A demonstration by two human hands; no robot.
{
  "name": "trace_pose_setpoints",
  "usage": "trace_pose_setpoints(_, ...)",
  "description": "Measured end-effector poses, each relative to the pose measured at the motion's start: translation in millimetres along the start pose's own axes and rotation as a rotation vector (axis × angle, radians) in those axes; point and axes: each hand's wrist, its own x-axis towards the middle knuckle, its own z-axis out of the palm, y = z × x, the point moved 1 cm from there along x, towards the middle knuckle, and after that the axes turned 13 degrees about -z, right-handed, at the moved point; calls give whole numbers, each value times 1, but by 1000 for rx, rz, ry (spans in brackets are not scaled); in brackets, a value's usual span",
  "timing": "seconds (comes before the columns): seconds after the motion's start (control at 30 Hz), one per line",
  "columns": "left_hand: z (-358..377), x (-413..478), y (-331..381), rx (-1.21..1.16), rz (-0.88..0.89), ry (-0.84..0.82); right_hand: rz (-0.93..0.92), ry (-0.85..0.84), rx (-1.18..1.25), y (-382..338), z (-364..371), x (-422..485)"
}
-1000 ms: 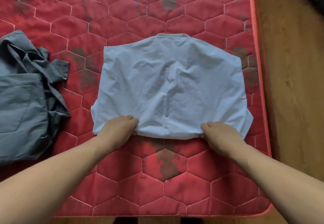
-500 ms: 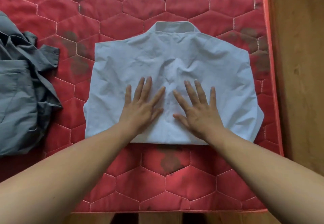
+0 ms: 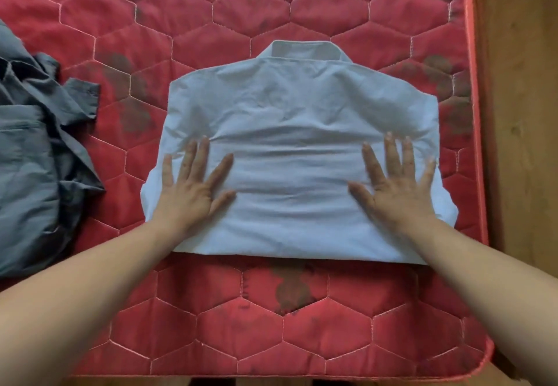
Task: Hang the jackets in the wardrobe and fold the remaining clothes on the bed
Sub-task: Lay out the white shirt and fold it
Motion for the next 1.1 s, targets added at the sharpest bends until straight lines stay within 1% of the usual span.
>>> trace_pose_setpoints(0.1,-4,0,7,-45,1,33,-20,4,23,-5,-4,4)
trace_pose_setpoints(0.17,-12,4,22,-107,38,129,-57,84,28,-16,-13,11)
trace_pose_setpoints(0.23,-23,21,44,-115,97,247,-149,181,-10,-32,-27,32)
trace_pose_setpoints(0.27,-29,36,54,-102,111,271,-186,205,-30,-39,-34,47)
trace_pose_setpoints(0.33,-38,64,66,-66,86,257,-178,191,-50,-44,-44,76)
trace_pose_setpoints(0.43,-33,89,63,-32,37,197,-92,87,7,-29,-41,101)
trace_pose_setpoints(0.5,-31,94,60,-29,47,149,-118,48,32,-23,-40,103)
trace_pose_setpoints(0.57,-37,91,54,-34,39,102,-147,48,49,-23,-45,99)
trace_pose_setpoints(0.6,-40,87,49,-51,4,91,-149,77,42,-22,-48,92)
trace_pose_setpoints(0.67,-39,68,28,-115,-137,86,-94,155,15,-11,-46,70)
trace_pose_setpoints(0.7,-35,53,12,-154,-221,80,-50,164,6,-4,-40,54)
trace_pose_setpoints(0.77,-22,23,-17,-205,-337,27,22,109,-13,11,-22,23)
trace_pose_setpoints(0.83,-6,3,-31,-185,-349,-7,41,87,11,19,-3,7)
trace_pose_setpoints(0.93,4,3,-33,-186,-313,83,17,171,16,23,8,8)
trace_pose_setpoints(1.03,3,3,-31,-224,-304,87,39,133,-24,19,3,8)
trace_pose_setpoints(1.1,-4,0,-29,-292,-344,70,47,134,-15,5,-5,5)
